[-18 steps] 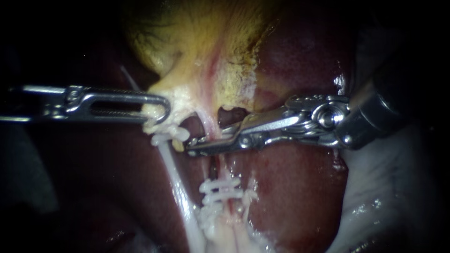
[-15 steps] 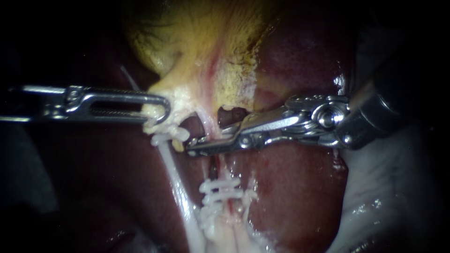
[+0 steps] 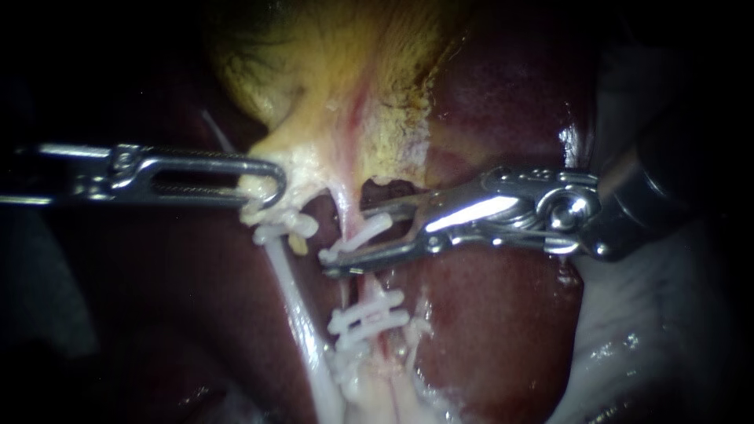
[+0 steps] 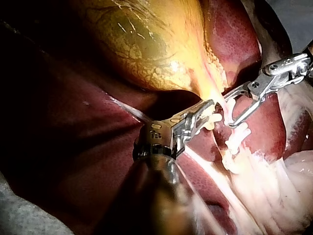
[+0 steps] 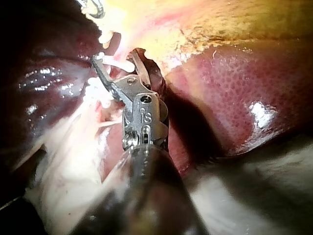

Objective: Going back third clip right tube

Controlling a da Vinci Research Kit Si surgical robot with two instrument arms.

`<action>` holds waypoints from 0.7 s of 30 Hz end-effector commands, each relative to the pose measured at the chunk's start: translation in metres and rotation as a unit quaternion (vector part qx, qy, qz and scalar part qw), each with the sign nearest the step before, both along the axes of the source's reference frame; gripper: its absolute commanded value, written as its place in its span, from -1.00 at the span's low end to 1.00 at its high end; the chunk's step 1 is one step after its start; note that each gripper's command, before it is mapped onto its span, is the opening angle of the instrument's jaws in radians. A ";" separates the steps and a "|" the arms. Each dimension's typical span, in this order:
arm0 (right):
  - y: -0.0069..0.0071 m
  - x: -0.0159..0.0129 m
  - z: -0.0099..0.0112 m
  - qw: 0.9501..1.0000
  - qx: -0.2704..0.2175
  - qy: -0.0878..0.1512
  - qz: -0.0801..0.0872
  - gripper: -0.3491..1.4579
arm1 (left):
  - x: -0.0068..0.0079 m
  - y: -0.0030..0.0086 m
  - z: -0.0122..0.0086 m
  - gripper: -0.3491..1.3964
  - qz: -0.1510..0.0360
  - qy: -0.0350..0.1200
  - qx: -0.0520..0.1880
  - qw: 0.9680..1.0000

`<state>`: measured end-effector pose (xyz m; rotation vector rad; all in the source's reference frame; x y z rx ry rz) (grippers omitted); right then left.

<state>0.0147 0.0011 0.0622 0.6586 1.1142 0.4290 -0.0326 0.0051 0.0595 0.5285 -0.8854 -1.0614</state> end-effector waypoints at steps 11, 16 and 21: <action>-0.0003 -0.0030 -0.0004 0.998 -0.062 0.017 -0.024 -0.06 | 0.0000 0.0000 0.0001 -1.00 0.000 0.000 0.000 1.000; -0.0002 -0.0042 -0.0005 0.997 -0.070 0.018 -0.025 -0.06 | 0.0000 0.0000 0.0002 -1.00 0.000 0.000 0.000 1.000; -0.0001 -0.0042 -0.0004 0.997 -0.070 0.017 -0.024 -0.06 | 0.0000 0.0000 0.0002 -1.00 0.000 0.000 0.000 1.000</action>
